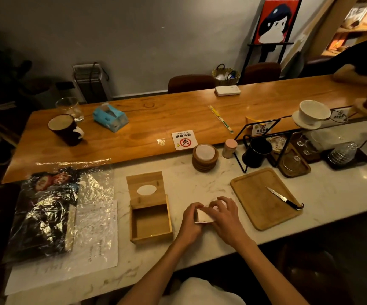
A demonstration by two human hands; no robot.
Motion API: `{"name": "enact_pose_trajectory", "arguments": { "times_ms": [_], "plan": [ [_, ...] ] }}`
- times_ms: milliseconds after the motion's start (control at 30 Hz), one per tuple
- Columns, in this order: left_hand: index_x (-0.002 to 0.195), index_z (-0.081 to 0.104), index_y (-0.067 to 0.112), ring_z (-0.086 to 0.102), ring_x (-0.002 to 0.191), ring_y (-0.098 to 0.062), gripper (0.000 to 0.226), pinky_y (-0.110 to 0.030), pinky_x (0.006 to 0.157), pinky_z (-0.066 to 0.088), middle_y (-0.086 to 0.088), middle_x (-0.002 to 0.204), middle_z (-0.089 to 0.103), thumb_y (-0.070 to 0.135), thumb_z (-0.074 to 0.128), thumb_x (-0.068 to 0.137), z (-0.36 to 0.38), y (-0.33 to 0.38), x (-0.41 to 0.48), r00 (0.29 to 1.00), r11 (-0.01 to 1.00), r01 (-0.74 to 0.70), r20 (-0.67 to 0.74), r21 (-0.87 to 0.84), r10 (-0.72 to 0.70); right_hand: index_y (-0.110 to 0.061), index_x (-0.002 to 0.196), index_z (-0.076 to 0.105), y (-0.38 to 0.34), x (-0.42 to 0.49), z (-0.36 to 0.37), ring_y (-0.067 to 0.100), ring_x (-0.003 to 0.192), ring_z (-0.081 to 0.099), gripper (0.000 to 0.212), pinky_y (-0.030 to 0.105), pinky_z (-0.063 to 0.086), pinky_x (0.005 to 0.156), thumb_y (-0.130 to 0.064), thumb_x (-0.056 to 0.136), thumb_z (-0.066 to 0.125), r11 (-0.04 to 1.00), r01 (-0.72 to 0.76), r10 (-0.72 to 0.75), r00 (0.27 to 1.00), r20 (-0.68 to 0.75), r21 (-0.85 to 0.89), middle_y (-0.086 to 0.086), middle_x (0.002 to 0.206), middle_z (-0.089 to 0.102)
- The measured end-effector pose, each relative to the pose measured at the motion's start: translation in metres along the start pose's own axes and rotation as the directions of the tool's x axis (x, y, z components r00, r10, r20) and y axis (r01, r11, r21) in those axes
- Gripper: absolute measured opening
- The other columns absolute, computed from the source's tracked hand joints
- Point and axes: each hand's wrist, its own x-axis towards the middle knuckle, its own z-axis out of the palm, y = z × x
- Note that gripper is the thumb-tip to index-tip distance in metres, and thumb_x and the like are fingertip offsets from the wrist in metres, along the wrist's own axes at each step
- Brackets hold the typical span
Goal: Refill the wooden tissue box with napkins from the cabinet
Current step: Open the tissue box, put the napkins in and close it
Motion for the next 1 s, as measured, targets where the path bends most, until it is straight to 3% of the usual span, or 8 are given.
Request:
{"name": "enact_pose_trajectory", "arguments": {
  "times_ms": [133, 267, 400, 533, 600, 700, 867, 1000],
  "plan": [
    [0.121, 0.034, 0.045, 0.044, 0.112, -0.014, 0.061, -0.033, 0.097, 0.043, -0.001, 0.119, 0.044, 0.023, 0.073, 0.079, -0.003, -0.016, -0.004, 0.994, 0.989, -0.069, 0.089, 0.127, 0.058, -0.043, 0.145, 0.031, 0.003, -0.022, 0.003, 0.027, 0.141, 0.023, 0.070, 0.042, 0.029, 0.113, -0.029, 0.085, 0.064, 0.962, -0.115, 0.135, 0.989, -0.066, 0.247, 0.006, 0.150, 0.027],
    [0.128, 0.036, 0.047, 0.038, 0.124, -0.012, 0.062, -0.035, 0.106, 0.040, 0.007, 0.127, 0.038, 0.018, 0.068, 0.083, -0.005, -0.021, -0.007, 0.986, 0.972, -0.154, 0.097, 0.179, 0.138, -0.023, 0.156, 0.005, 0.002, -0.033, 0.010, 0.003, 0.147, 0.009, 0.097, 0.017, 0.016, 0.113, -0.048, 0.082, 0.063, 0.691, -0.304, 0.381, 0.924, 0.028, 0.655, -0.002, 0.162, 0.002],
    [0.147, 0.029, 0.021, 0.028, 0.142, -0.007, 0.074, -0.025, 0.116, 0.027, 0.005, 0.152, 0.031, 0.009, 0.067, 0.086, -0.007, -0.026, -0.009, 0.987, 0.990, -0.116, 0.117, 0.077, 0.106, -0.010, 0.155, 0.003, -0.009, -0.030, 0.014, -0.033, 0.126, 0.016, 0.087, -0.004, 0.020, 0.102, -0.003, 0.091, 0.062, 0.472, -0.368, 0.478, 0.870, 0.118, 0.801, -0.002, 0.159, 0.008],
    [0.149, 0.028, 0.013, 0.036, 0.140, -0.012, 0.069, -0.026, 0.117, 0.030, -0.003, 0.152, 0.036, -0.005, 0.057, 0.089, -0.004, -0.021, -0.012, 0.993, 0.998, -0.060, 0.099, -0.010, 0.061, -0.014, 0.153, 0.017, -0.016, -0.023, 0.018, 0.000, 0.142, 0.025, 0.074, 0.018, 0.024, 0.116, 0.009, 0.092, 0.052, 0.360, -0.396, 0.517, 0.838, 0.173, 0.845, 0.000, 0.158, 0.022],
    [0.148, 0.028, 0.009, 0.038, 0.138, -0.015, 0.068, -0.018, 0.113, 0.032, -0.007, 0.150, 0.038, -0.008, 0.056, 0.088, -0.002, -0.016, -0.011, 0.998, 0.998, -0.036, 0.059, -0.044, 0.039, -0.013, 0.154, 0.016, -0.020, -0.021, 0.017, 0.009, 0.145, 0.022, 0.075, 0.007, 0.024, 0.110, 0.013, 0.091, 0.049, 0.359, -0.395, 0.521, 0.836, 0.169, 0.845, -0.003, 0.158, 0.021],
    [0.148, 0.026, 0.012, 0.036, 0.139, -0.016, 0.071, -0.012, 0.110, 0.030, -0.007, 0.151, 0.036, -0.013, 0.054, 0.086, -0.001, -0.014, -0.011, 0.998, 0.997, -0.042, 0.045, -0.064, 0.045, -0.012, 0.154, 0.015, -0.018, -0.020, 0.018, 0.007, 0.145, 0.021, 0.075, 0.002, 0.024, 0.106, 0.013, 0.092, 0.049, 0.383, -0.382, 0.505, 0.849, 0.155, 0.841, -0.005, 0.157, 0.019],
    [0.152, 0.019, 0.016, 0.025, 0.145, -0.011, 0.080, -0.015, 0.115, 0.025, -0.001, 0.158, 0.026, -0.012, 0.055, 0.086, 0.001, -0.017, -0.014, 0.997, 0.996, -0.052, 0.058, -0.067, 0.056, -0.016, 0.154, 0.007, -0.017, -0.022, 0.019, -0.002, 0.142, 0.016, 0.080, 0.013, 0.020, 0.115, 0.009, 0.092, 0.052, 0.403, -0.384, 0.489, 0.858, 0.159, 0.831, -0.005, 0.159, 0.012],
    [0.153, 0.017, 0.015, 0.024, 0.146, -0.013, 0.083, -0.010, 0.113, 0.023, -0.002, 0.159, 0.024, -0.012, 0.056, 0.085, 0.001, -0.017, -0.012, 0.995, 0.997, -0.050, 0.078, -0.053, 0.054, -0.020, 0.153, 0.004, -0.019, -0.023, 0.021, 0.010, 0.147, 0.015, 0.083, 0.008, 0.021, 0.111, -0.001, 0.093, 0.057, 0.424, -0.361, 0.455, 0.878, 0.149, 0.831, 0.002, 0.163, 0.009]
  ]
}}
